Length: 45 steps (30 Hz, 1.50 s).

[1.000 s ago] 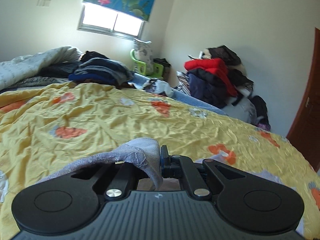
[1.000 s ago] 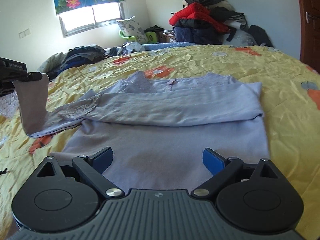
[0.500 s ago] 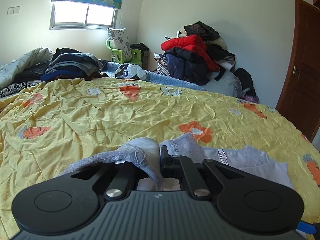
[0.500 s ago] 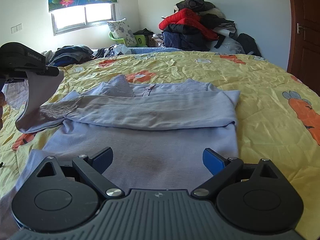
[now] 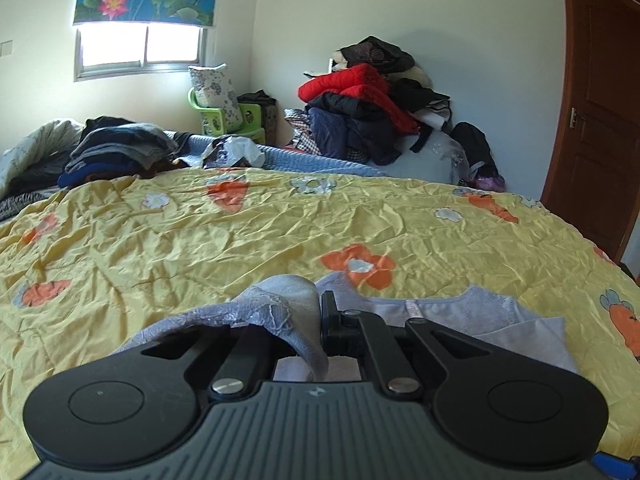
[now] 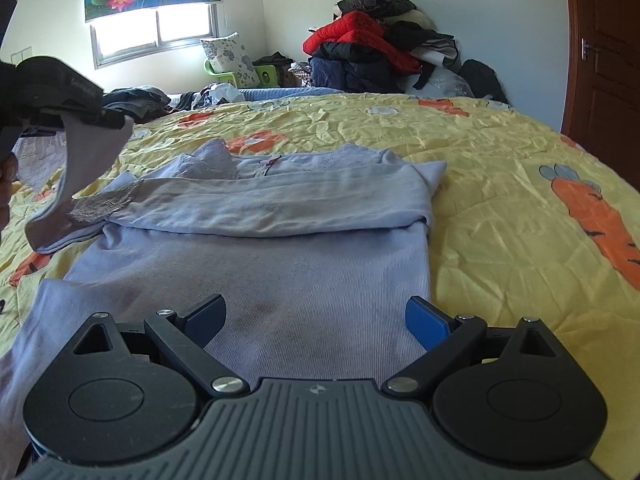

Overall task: Fold small clothes
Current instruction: 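Lift and carry the sleeve with the left gripper across the chest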

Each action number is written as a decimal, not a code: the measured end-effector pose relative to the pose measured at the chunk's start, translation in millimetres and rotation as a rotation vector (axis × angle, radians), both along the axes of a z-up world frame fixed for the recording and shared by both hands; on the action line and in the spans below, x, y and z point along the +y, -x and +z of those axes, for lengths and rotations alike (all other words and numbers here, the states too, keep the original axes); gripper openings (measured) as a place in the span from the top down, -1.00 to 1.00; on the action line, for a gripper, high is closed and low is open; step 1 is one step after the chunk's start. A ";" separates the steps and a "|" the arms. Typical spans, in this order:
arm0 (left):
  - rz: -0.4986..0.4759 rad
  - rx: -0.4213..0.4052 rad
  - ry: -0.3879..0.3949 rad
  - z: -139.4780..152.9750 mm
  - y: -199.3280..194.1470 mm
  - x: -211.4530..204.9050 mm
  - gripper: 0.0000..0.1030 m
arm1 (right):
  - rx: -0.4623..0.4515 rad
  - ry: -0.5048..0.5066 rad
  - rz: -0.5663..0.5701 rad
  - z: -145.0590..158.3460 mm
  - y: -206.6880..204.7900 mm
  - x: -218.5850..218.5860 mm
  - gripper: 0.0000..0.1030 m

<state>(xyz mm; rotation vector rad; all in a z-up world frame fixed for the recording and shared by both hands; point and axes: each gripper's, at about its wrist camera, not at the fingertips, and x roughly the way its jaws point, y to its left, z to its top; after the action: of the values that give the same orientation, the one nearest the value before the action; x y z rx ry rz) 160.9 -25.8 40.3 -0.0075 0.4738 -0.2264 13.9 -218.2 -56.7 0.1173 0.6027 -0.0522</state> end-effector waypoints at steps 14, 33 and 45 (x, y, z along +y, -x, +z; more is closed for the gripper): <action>-0.184 0.042 -0.030 -0.7 -1.9 -91.4 0.92 | -0.008 -0.058 -0.030 0.2 5.1 -11.8 -0.86; -0.368 0.091 -0.054 -11.0 12.7 -162.7 0.92 | 0.017 0.053 -0.064 2.8 23.6 -27.4 -0.86; -0.433 0.138 -0.098 -26.4 16.3 -195.9 0.92 | 0.030 -0.014 -0.079 -4.1 27.0 -35.9 -0.87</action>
<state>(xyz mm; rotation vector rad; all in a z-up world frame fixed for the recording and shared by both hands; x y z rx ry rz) 144.7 -221.6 13.8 0.1781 0.6211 -0.6296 -13.1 -254.1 -60.8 0.1540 0.6281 -0.1270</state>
